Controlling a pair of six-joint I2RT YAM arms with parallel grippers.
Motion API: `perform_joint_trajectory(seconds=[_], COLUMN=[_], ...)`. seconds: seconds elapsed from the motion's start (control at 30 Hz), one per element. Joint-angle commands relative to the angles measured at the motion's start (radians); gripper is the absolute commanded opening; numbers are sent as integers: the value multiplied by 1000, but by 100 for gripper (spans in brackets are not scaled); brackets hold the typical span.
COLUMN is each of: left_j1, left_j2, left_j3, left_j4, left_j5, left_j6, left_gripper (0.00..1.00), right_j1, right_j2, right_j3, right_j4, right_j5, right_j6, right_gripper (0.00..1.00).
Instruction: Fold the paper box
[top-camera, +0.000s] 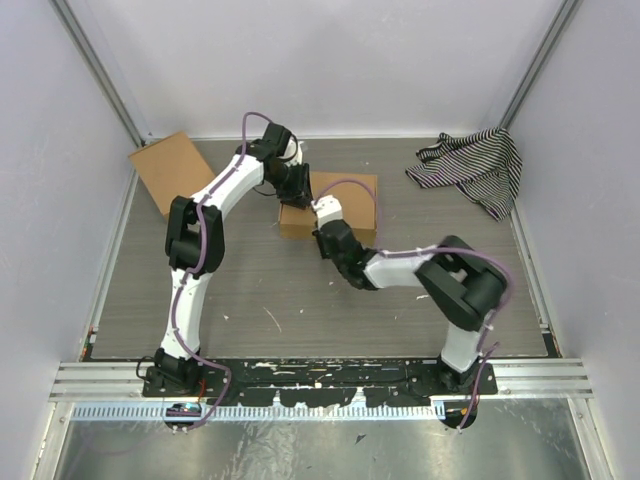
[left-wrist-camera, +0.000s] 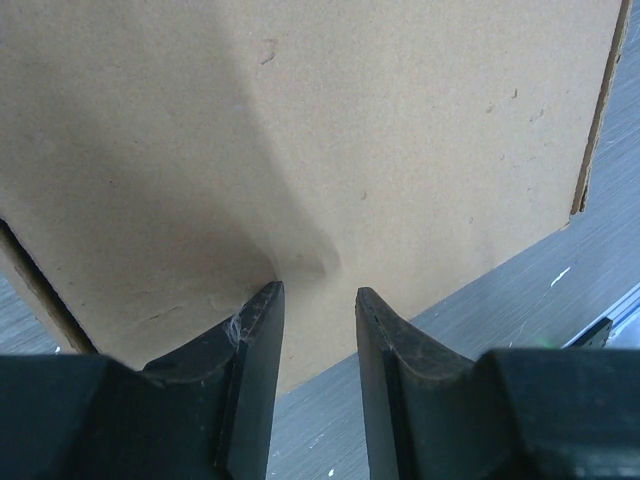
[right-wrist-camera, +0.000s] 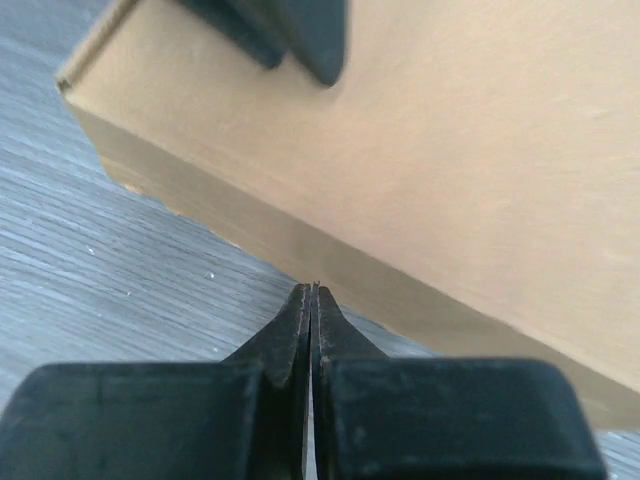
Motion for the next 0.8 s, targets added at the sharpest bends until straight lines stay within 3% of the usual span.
perform_joint_trajectory(seconds=[0.0, 0.13, 0.27, 0.6, 0.77], left_j1=[-7, -7, -7, -8, -8], left_j2=[10, -11, -36, -63, -64], left_j3=[-31, -62, -102, -142, -133], left_j4=[-105, -93, -84, -66, -51], left_j5=[-16, -13, -8, -4, 2], left_j6=[15, 14, 15, 16, 21], left_gripper=[42, 42, 42, 41, 40], right_j1=[-31, -80, -175, -212, -213], right_j2=[-246, -343, -335, -178, -141], right_j3=[-87, -200, -244, -102, -82], right_j4=[-18, -65, -56, -55, 27], right_j5=[-28, -37, -125, -150, -107], right_j6=[1, 42, 96, 96, 124], right_gripper=[1, 1, 1, 1, 1])
